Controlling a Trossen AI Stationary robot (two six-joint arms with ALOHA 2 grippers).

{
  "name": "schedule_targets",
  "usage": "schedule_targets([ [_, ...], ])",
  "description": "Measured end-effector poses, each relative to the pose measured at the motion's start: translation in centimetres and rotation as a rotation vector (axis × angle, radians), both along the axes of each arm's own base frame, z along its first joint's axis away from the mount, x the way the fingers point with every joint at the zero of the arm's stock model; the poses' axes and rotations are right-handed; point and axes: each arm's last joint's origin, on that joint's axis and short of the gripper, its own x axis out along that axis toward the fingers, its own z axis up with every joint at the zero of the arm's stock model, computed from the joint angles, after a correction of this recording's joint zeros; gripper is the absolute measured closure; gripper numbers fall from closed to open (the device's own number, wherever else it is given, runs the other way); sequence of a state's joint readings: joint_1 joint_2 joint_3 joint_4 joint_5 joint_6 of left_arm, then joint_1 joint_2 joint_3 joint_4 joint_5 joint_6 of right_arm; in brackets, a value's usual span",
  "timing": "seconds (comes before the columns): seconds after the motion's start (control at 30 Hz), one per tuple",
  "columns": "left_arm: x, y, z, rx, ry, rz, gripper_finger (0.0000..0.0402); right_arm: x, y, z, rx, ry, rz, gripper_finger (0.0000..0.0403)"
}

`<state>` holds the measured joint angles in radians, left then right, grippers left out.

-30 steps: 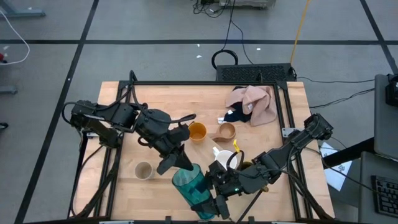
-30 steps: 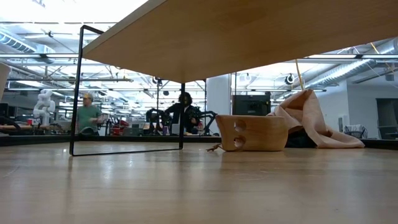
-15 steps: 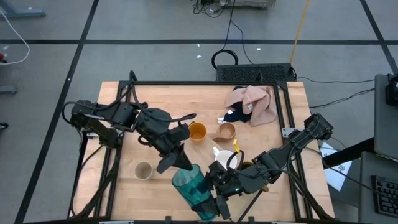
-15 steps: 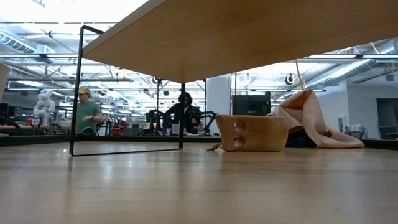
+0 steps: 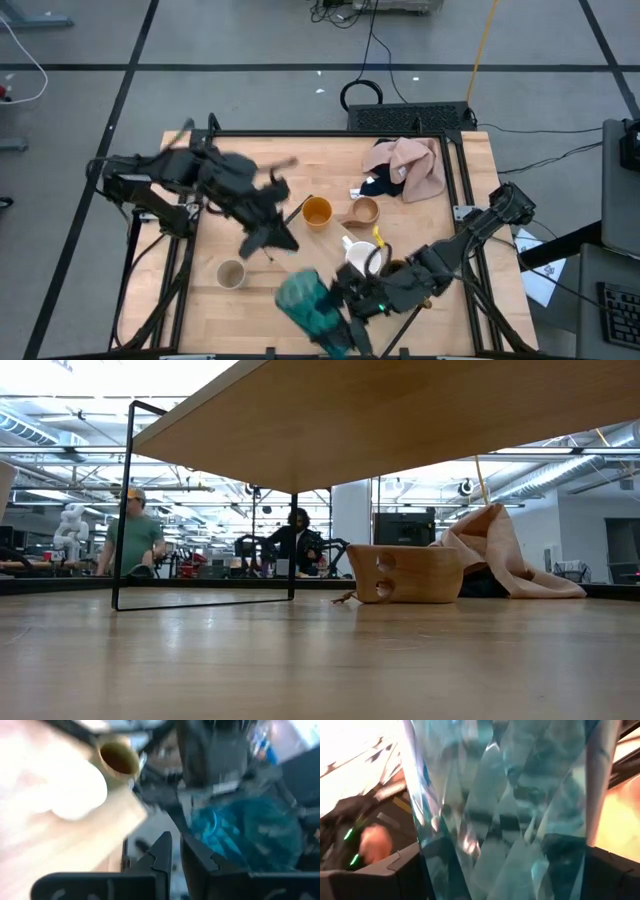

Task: Stack small to large cups/mugs on shelf
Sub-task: Put the blue cup on the shelf

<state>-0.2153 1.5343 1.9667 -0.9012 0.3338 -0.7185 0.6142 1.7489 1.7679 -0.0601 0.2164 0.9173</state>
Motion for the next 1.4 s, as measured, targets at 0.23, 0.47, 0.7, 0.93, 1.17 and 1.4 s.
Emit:
schedule_targets([
  [0.23,-1.7,1.0,0.7,0.01,0.002,0.018,0.0364,-0.2,0.2,0.1,-0.004,-0.005,-0.008,0.0063],
  [0.47,-5.1,2.4,2.5,0.091,-0.085,0.129,0.0364,-0.3,0.4,0.1,-0.109,-0.053,-0.026,0.0046],
  [0.7,-8.8,3.4,4.4,0.148,-0.195,0.235,0.0364,-0.8,0.9,0.4,-0.195,-0.113,-0.122,0.0062],
  [0.93,-11.7,4.1,5.5,0.154,-0.263,0.3,0.0364,-2.0,2.2,1.1,-0.262,-0.191,-0.217,0.0047],
  [1.17,-13.3,4.6,6.0,0.173,-0.304,0.344,0.0364,-3.9,3.8,1.5,-0.433,-0.228,-0.37,0.0062],
  [1.4,-13.6,4.7,6.1,0.203,-0.317,0.373,0.0364,-5.2,4.8,1.4,-0.521,-0.206,-0.492,0.0052],
])
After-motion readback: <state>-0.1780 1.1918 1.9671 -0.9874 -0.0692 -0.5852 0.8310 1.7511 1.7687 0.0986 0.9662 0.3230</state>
